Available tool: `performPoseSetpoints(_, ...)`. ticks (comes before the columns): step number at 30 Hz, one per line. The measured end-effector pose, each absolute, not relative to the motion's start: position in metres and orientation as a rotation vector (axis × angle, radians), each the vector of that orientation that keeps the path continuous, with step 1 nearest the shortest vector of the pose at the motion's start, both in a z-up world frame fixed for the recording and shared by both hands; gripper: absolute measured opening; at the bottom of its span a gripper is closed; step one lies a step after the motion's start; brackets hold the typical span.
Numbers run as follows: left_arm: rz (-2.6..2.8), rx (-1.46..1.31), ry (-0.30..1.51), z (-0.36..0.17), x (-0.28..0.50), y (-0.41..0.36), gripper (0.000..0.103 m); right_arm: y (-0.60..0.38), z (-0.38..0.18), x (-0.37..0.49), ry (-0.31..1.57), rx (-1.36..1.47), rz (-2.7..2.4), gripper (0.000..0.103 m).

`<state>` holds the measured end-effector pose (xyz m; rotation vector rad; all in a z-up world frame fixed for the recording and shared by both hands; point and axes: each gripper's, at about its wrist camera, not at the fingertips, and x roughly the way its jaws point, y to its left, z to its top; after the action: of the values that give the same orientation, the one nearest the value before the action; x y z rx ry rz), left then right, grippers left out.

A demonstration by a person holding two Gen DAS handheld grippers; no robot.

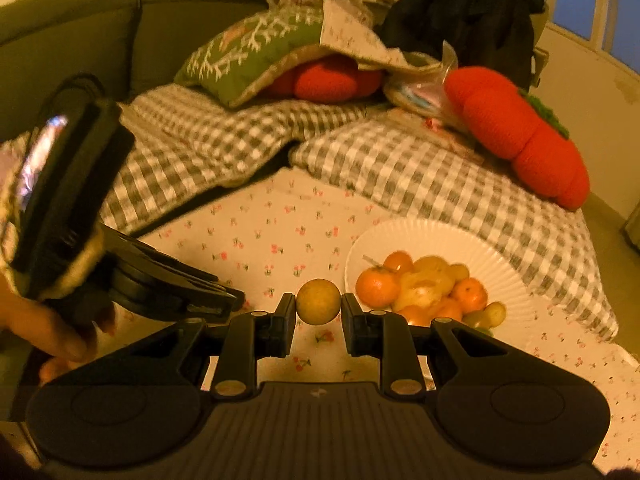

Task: Organize fruits
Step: 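Carry both yellowish fruits onto the plate and open both tools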

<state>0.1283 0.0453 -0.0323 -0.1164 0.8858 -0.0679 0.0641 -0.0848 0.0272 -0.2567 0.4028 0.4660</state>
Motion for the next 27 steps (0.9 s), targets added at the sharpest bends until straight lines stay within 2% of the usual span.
performPoseSetpoints(10, -0.061, -0.083, 0.799, -0.01, 0.133, 0.036, 0.011, -0.147, 0.05, 0.074, 0.376, -0.135, 0.379, 0.022)
performPoseSetpoints(27, -0.1, 0.005, 0.72, 0.005, 0.151, 0.0, 0.011, -0.177, 0.038, 0.103, 0.425, -0.072, 0.308, 0.022)
